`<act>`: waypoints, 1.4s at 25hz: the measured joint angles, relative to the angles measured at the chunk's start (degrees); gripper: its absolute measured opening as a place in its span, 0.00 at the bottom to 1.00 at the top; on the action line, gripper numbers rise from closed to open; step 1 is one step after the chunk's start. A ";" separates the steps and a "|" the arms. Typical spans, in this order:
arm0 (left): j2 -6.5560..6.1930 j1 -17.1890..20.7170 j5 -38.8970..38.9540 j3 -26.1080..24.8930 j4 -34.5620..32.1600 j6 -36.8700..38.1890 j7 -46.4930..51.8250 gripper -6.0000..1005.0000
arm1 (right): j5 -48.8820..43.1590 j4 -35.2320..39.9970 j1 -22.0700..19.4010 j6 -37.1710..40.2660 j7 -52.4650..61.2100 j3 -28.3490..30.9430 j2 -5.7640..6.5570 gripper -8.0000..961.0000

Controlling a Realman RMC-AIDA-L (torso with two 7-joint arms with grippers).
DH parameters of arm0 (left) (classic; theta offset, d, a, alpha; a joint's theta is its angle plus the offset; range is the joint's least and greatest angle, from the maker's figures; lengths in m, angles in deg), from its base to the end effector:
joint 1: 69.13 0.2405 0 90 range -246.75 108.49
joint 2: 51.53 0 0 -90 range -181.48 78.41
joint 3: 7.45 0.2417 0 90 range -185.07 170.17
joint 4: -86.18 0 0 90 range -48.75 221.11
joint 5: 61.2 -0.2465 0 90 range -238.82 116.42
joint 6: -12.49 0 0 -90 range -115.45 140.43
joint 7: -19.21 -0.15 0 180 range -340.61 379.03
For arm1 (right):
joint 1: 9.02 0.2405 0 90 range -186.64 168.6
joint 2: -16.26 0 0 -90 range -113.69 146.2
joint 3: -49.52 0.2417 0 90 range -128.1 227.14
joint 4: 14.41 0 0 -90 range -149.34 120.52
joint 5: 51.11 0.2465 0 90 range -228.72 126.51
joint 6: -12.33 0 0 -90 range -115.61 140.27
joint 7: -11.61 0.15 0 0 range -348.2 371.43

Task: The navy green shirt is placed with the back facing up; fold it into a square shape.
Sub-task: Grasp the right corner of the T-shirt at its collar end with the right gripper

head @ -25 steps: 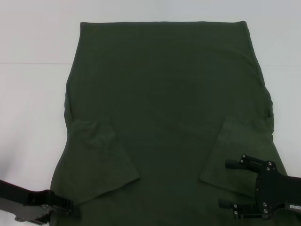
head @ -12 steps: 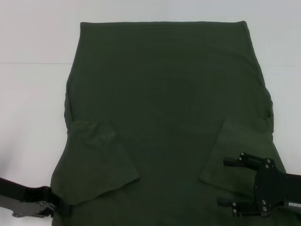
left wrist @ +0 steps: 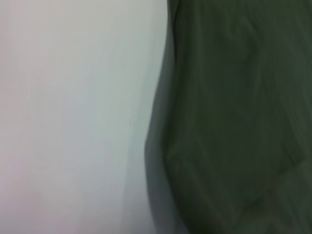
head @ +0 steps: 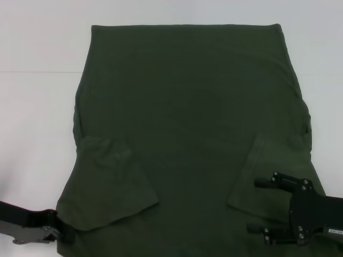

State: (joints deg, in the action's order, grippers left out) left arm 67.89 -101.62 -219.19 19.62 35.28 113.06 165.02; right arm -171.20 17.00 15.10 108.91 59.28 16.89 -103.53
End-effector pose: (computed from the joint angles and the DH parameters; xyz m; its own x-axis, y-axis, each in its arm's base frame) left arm -0.3306 0.3140 0.0449 -0.0356 0.9970 0.0693 0.9944 0.0423 -0.0971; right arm 0.3104 0.2909 -0.0157 0.8739 -0.0252 -0.4854 -0.1679 -0.9528 -0.2529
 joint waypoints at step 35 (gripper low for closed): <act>-0.59 -0.60 0.23 -1.08 0.45 0.36 -4.19 0.04 | -30.76 33.76 3.85 15.83 92.00 1.63 6.16 0.90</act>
State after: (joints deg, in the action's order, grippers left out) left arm 67.29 -102.22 -218.96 18.54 35.74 113.42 160.83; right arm -201.96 50.76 18.95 124.74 151.28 18.52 -97.37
